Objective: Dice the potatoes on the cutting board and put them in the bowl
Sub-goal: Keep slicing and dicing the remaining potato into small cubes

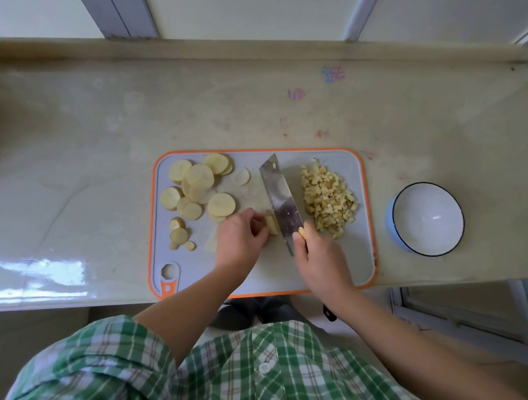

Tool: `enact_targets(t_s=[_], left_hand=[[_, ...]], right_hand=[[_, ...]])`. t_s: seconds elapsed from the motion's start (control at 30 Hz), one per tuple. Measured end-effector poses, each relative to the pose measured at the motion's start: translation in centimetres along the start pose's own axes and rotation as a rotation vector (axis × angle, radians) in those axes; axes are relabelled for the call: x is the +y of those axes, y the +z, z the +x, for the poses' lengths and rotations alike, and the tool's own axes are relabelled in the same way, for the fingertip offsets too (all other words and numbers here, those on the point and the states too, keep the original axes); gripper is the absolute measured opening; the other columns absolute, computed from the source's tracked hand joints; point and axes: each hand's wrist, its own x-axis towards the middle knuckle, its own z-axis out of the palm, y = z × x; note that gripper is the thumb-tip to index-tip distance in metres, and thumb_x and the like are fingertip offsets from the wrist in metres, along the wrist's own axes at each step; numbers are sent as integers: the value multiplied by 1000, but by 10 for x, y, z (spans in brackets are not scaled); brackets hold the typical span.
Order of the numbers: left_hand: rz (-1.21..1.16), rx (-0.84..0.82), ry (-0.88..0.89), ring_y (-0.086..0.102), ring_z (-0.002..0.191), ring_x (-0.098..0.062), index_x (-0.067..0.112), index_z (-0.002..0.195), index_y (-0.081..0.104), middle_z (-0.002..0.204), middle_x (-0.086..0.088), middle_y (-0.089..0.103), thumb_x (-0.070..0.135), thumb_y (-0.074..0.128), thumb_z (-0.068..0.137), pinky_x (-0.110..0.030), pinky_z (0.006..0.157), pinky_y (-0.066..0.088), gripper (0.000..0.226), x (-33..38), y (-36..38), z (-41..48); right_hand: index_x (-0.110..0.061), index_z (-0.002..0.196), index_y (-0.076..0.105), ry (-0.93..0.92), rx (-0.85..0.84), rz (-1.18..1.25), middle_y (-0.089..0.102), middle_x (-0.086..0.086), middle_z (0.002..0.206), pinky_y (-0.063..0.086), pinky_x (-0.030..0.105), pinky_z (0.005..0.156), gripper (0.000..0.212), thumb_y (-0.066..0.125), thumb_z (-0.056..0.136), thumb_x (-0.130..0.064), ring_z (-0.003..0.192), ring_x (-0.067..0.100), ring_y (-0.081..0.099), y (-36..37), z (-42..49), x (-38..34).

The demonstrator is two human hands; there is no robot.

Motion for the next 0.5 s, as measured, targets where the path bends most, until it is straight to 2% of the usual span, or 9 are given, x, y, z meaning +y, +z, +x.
enact_targets(t_s=[0.07, 0.17, 0.33, 0.5], left_hand=[[1, 6, -14, 57, 73, -9, 14, 93, 69, 81, 6, 68, 18, 71, 82, -19, 68, 41, 12, -2, 1, -1], [-1, 12, -45, 58, 73, -10, 16, 91, 69, 79, 8, 66, 20, 72, 82, -21, 69, 42, 10, 0, 2, 0], [-9, 26, -105, 56, 71, -9, 16, 91, 71, 81, 4, 69, 18, 71, 84, -20, 68, 40, 7, 4, 5, 1], [-60, 27, -159, 59, 71, -12, 15, 86, 73, 79, 2, 70, 15, 70, 84, -21, 67, 42, 4, 5, 8, 4]], right_hand=[[-13, 91, 44, -27, -14, -19, 38, -1, 59, 20, 34, 47, 16, 39, 101, -25, 54, 24, 38, -3, -4, -1], [-16, 89, 38, -43, -43, -54, 43, 3, 62, 23, 34, 51, 16, 37, 102, -26, 56, 26, 39, -3, -7, -2], [-8, 107, 50, -18, -79, -88, 46, 5, 65, 29, 33, 53, 24, 34, 103, -26, 60, 31, 51, -1, -9, -4], [-8, 100, 49, -8, -85, -47, 37, -4, 59, 26, 33, 53, 21, 35, 103, -24, 58, 25, 42, 5, -9, -7]])
